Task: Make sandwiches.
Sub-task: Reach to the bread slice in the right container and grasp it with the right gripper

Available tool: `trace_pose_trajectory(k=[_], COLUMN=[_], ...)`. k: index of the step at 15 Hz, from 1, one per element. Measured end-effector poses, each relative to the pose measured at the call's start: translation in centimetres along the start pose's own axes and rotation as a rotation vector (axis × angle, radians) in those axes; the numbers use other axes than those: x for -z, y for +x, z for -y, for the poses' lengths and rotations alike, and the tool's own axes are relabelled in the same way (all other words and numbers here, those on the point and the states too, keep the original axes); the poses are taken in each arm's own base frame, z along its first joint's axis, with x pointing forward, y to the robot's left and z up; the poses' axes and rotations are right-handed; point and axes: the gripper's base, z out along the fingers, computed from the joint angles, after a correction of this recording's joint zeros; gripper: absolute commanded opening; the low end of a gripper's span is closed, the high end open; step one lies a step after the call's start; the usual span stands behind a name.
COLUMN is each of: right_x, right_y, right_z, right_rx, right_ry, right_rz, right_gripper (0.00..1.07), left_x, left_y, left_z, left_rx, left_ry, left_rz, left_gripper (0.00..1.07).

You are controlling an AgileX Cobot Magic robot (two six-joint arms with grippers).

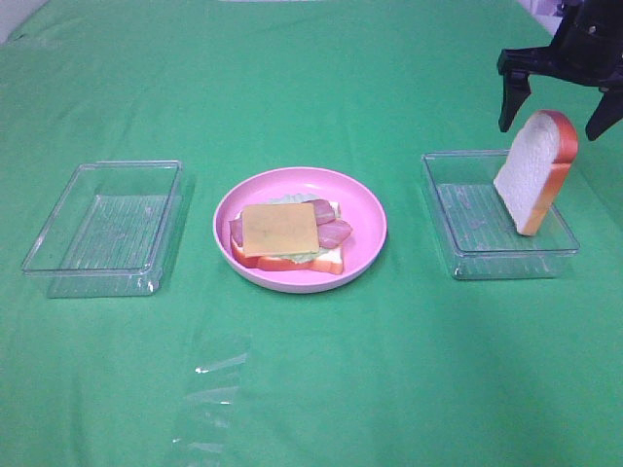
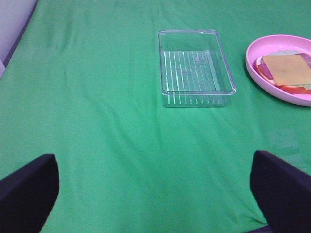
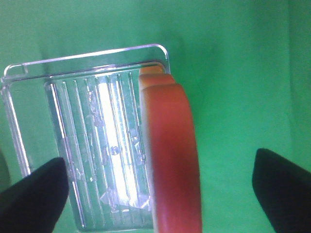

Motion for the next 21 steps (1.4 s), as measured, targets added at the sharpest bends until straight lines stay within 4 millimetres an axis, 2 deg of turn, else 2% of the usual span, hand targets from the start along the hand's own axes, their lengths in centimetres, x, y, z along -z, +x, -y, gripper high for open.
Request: trace_pose_trajectory(k=[2,9,10,12,14,21], right_x=[-1.1,-2.3,-2.3,-2.3,-2.3,-2.3], right_y=[-0.1,-0.2,-0.2,-0.2,-0.2,-0.2], right_z=[0.0,0.1,0.1,0.1,0.1,0.1], right_rx=[0.0,-0.001,-0.001,-0.001,-0.001,0.001], right_ry=[0.002,0.005,0.005,0.005,0.005,0.01], right_rz=[-0.023,-0.048,-0.049,-0.049,-0.049,-0.048], right_gripper=[0.98,0.93,0.86,0.62,0.5,0.49], left_x=[0.0,0.0,0.0,0.0,0.0,0.0], left_y=[0.0,0.0,0.0,0.0,0.0,0.0], left_z=[0.0,0.0,0.0,0.0,0.0,0.0], left_rx=[0.0,0.0,0.0,0.0,0.0,0.0], left_ry=[0.0,0.0,0.0,0.0,0.0,0.0], left_rz=[0.0,0.0,0.0,0.0,0.0,0.0], left_gripper=[1.0,1.0,1.0,1.0,1.0,1.0])
